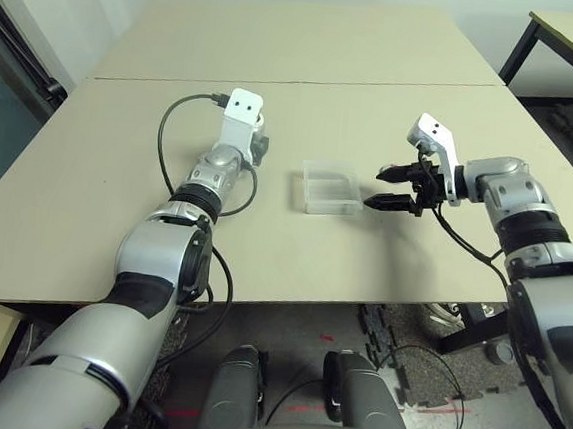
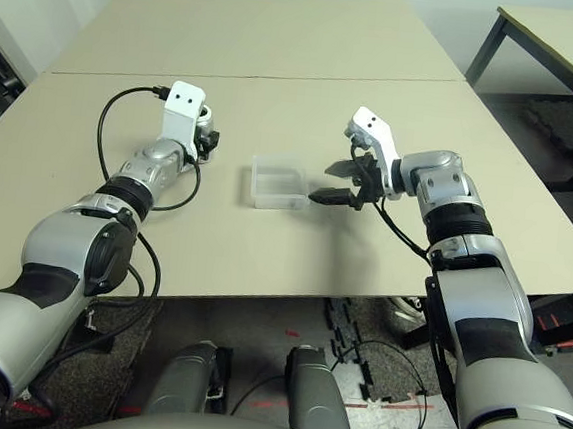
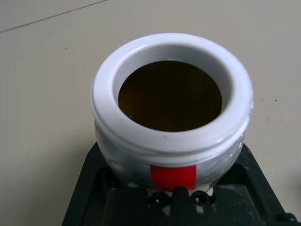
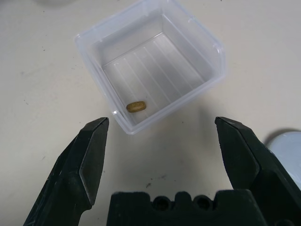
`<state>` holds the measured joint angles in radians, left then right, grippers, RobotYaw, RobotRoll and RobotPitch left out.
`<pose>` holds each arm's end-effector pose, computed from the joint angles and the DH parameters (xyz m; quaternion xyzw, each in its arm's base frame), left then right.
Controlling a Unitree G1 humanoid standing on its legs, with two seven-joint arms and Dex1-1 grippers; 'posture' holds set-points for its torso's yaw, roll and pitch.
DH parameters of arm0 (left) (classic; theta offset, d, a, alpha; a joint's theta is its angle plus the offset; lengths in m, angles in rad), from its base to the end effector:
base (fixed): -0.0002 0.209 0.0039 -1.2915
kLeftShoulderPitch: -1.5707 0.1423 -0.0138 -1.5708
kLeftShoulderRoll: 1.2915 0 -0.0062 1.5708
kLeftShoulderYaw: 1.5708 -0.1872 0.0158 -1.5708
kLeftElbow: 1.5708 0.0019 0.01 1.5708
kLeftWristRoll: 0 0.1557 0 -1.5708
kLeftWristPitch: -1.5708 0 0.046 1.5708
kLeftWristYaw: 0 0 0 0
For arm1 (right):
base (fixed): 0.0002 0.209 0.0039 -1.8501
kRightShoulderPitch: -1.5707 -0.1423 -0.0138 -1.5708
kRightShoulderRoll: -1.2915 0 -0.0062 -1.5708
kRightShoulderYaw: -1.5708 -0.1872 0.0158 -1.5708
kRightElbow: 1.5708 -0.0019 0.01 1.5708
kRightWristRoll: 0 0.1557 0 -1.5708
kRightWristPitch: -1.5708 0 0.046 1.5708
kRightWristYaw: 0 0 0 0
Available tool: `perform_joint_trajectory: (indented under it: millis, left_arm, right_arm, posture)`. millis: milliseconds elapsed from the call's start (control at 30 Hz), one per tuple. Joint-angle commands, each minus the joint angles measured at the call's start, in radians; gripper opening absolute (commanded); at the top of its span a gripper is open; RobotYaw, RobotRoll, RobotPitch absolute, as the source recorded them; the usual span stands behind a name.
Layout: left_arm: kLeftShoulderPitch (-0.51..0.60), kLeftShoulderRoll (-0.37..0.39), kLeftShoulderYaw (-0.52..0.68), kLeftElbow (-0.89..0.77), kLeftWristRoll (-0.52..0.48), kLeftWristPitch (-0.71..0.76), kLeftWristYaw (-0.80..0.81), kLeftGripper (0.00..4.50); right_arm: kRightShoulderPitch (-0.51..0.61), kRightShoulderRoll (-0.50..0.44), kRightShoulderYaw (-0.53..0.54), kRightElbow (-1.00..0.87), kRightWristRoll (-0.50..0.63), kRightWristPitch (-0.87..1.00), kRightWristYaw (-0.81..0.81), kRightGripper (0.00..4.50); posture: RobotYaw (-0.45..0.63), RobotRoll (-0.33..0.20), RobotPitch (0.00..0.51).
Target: Pour the medicine from the bottle into the box.
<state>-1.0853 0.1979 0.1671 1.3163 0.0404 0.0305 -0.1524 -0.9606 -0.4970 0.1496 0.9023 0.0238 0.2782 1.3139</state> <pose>0.3824 0.1613 0.1116 0.0557 0.1380 -0.0679 0.9865 0.3729 -0.2318 0.1605 -0.1258 0.2327 0.5294 0.8061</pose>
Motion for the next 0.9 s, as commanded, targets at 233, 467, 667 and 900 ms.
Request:
perform_joint_trajectory:
  millis: [233, 467, 667, 900]
  left_arm:
    - [0.04, 0.006, 0.023, 0.007, -0.02, 0.017, -0.016, 2.55]
    - [0.035, 0.003, 0.027, -0.005, -0.032, -0.008, -0.046, 4.46]
    - [0.037, 0.016, 0.031, -0.018, -0.046, -0.013, -0.063, 4.46]
    - [0.081, 0.033, 0.041, -0.072, -0.086, 0.014, -0.122, 4.46]
  right_arm:
    - [0.017, -0.007, -0.003, -0.025, 0.002, 0.0, -0.004, 4.5]
    - [0.03, -0.009, -0.004, -0.045, 0.005, 0.005, -0.003, 4.5]
    - [0.046, -0.012, -0.007, -0.071, 0.01, 0.014, -0.002, 4.5]
    - [0.056, -0.017, -0.019, -0.089, 0.019, 0.022, -0.009, 4.5]
  posture:
    - [0.02, 0.0, 0.079]
    - [0.02, 0.0, 0.074]
    - [0.03, 0.0, 0.071]
    - [0.05, 0.0, 0.076]
